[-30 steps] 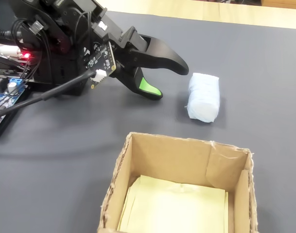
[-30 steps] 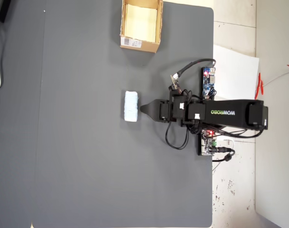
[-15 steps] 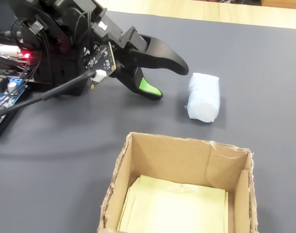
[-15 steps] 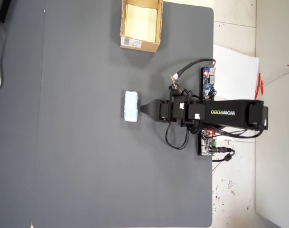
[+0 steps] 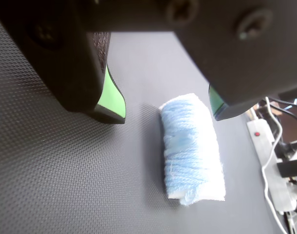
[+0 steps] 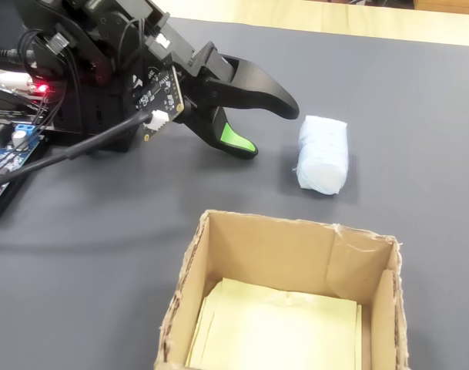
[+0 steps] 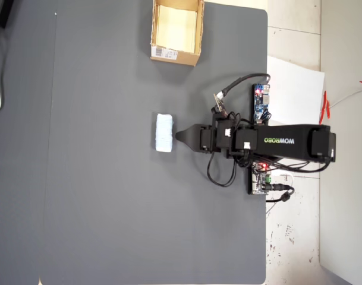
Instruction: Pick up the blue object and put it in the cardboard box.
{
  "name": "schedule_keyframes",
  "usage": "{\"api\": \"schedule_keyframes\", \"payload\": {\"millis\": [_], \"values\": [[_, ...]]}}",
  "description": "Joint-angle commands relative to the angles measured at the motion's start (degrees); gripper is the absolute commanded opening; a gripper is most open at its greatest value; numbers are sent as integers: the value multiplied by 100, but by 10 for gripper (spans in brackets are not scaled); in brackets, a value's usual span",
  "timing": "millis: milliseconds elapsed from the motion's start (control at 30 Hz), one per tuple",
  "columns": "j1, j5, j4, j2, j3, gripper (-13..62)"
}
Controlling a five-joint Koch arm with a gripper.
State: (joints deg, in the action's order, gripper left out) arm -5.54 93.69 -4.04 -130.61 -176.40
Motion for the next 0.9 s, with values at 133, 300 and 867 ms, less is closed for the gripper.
{"api": "schedule_keyframes", "payload": {"millis": [133,300,867], "values": [[0,53,378,-501,-229,339],[-26,62,343,-501,-220,340],[193,-387,3041,-387,2479,332]]}}
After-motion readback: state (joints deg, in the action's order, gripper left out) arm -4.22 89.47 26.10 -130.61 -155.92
